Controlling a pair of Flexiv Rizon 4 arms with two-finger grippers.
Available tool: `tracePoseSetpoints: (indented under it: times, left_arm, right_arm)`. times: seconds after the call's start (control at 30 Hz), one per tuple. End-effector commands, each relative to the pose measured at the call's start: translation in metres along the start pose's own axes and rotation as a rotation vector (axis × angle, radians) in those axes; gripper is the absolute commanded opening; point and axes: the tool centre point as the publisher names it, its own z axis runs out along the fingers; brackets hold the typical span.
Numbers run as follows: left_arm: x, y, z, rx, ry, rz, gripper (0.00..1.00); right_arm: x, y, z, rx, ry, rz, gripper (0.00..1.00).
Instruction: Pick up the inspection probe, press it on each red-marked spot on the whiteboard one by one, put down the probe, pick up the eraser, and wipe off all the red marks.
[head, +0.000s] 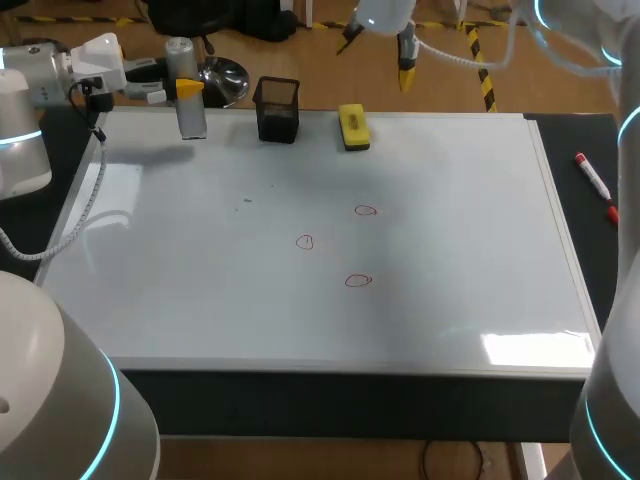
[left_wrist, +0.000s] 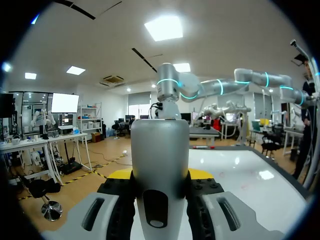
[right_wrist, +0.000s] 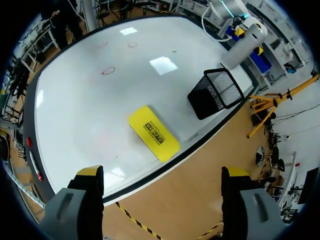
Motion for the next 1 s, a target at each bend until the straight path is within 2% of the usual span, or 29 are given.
tracePoseSetpoints:
  times: [0.03,0.7,1.0]
  left_arm:
    - [0.001,-0.001,0.0,0.001,-0.003,0.002,0.0]
    - [0.001,-0.001,0.0,0.001,-0.003,0.002,0.0]
    - [0.001,-0.001,0.0,0.001,-0.003,0.002,0.0]
  right_arm:
    - [0.0,0.005,0.0,0.189,0.008,0.0,1.0]
    - [0.0,0.005,0.0,0.189,0.008,0.0,1.0]
    - [-0.005,0.019,0.035,0.155,0.073,-0.05,1.0]
